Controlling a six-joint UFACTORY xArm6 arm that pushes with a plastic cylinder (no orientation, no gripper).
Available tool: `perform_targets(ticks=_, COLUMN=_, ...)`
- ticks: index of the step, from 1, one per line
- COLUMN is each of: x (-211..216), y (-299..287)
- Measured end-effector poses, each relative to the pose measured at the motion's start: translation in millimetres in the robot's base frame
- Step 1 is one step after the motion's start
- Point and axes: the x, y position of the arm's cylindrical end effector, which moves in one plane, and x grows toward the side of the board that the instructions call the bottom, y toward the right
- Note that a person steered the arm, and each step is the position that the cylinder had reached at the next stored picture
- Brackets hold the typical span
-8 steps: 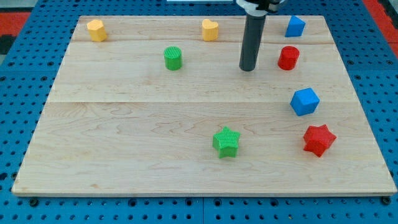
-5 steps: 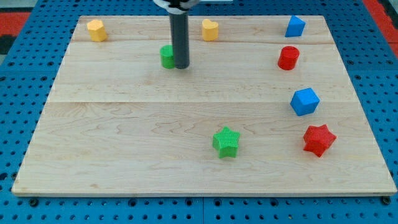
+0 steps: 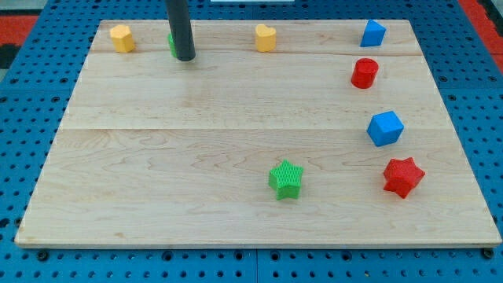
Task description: Move the green circle left to the yellow heart
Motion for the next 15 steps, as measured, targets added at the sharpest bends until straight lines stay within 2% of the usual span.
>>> perform_targets(ticks=2, x=8, y=-12)
perform_targets(ticks=3, x=-18, y=-29)
perform_targets(ticks=4, x=-23, y=-55)
perform_targets(ticks=6, x=-55, y=-56)
perform_targets(ticks=7, x=-49, y=-41)
perform_targets(ticks=8, x=-40, y=-52)
perform_targets(ticks=10, x=-59, y=-65)
perform_targets(ticks=11, x=-75, y=-43)
perform_targets(ticks=12, x=-55, y=-3)
perform_targets(ticks=13, x=-52, y=-23)
perform_targets(ticks=14, x=-9, y=-52)
perform_targets(ticks=15, x=19, y=-27)
